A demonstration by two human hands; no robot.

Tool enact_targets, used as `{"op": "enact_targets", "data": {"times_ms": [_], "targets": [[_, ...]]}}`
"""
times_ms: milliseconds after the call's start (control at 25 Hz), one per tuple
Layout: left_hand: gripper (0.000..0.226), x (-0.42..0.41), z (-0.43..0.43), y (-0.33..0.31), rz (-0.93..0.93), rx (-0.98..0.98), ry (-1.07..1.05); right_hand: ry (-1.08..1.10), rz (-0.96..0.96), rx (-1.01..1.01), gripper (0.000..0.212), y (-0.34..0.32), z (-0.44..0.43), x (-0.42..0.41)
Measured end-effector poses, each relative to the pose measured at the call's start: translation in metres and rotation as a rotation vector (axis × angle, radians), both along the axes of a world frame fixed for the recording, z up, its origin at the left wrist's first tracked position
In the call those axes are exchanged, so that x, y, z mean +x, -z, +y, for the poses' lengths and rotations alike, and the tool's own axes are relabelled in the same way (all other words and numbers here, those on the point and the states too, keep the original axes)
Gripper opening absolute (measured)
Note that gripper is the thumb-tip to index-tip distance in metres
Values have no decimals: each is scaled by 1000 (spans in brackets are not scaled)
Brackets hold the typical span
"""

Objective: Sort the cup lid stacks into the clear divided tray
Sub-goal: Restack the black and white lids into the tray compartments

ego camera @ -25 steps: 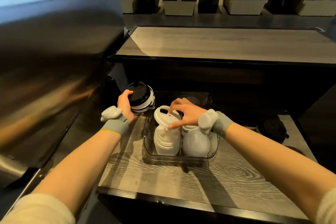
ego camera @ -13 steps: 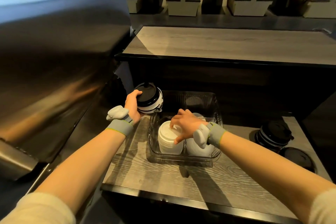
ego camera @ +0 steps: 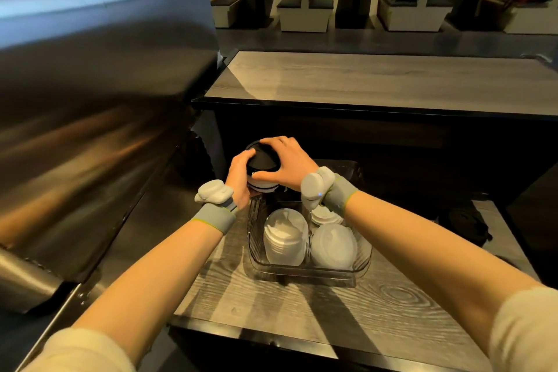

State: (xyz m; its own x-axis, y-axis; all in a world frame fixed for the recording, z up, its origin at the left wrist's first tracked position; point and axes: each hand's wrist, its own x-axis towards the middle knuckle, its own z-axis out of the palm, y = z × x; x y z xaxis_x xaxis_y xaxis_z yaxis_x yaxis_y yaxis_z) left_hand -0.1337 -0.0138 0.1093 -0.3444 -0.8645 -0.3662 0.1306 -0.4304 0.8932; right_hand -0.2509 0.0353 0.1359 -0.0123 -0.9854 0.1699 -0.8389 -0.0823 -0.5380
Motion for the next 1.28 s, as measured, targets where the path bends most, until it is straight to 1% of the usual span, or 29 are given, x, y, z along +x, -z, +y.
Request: {"op": "enact_targets", "data": {"times_ms": [80, 120, 160, 200, 280, 320, 360, 400, 440, 560, 600, 720, 800, 840, 880, 920, 1000, 1040, 1080, 1160, 1200, 1240, 1280], "targets": [[59, 3, -3, 5, 125, 42, 80, 84, -148, -7, 70, 0, -3, -2], [63, 4, -4, 8, 160, 61, 109, 118, -238, 6, 67, 1, -4, -2], [62, 4, -5, 10, 162, 66, 114, 140, -328, 15, 65, 0, -5, -2], [55, 2, -6, 13, 143, 52, 99, 157, -422, 25, 62, 0, -7, -1], [41, -1, -11, 17, 42, 5, 39, 180, -625, 66, 59, 1, -12, -3], [39, -1, -16, 20, 9, -3, 4, 207, -722, 82, 59, 2, -14, -8], [39, 1, -21, 23, 1, 10, -40, 239, -776, 93, 59, 4, -16, -14], [39, 5, -27, 25, 7, 24, -91, 274, -760, 108, 57, 7, -15, -22], [39, 9, -32, 26, 13, 29, -139, 306, -670, 149, 55, 12, -14, -31], [43, 20, -46, 25, -6, 27, -214, 309, -214, 417, 58, 27, -11, -45], [45, 22, -49, 26, -15, 22, -221, 281, -108, 463, 61, 33, -12, -42], [47, 24, -50, 26, -36, 12, -217, 160, 190, 483, 68, 56, -23, -30], [47, 24, -47, 26, -42, 13, -206, 111, 330, 525, 66, 68, -28, -25], [45, 23, -45, 25, -51, 10, -200, 112, 334, 518, 63, 70, -31, -25], [43, 22, -42, 24, -58, 11, -195, 136, 281, 473, 57, 66, -31, -25], [40, 21, -40, 23, -63, 18, -187, 181, 172, 380, 49, 61, -33, -26], [35, 17, -37, 23, -65, 22, -156, 268, -114, 130, 36, 45, -31, -24], [34, 13, -34, 23, -74, 14, -140, 238, -231, 29, 36, 36, -28, -23], [34, 9, -31, 22, -91, -2, -130, 145, -268, -13, 42, 29, -25, -23], [31, -2, -20, 17, -94, -35, -117, -56, -155, 82, 68, 17, -14, -20], [28, -7, -13, 13, -86, -45, -113, -90, -95, 139, 79, 15, -9, -18], [26, -12, -8, 11, -71, -40, -111, -87, -76, 153, 85, 14, -5, -19], [28, -16, -5, 10, -44, -14, -106, -58, -97, 127, 86, 14, -3, -20]]}}
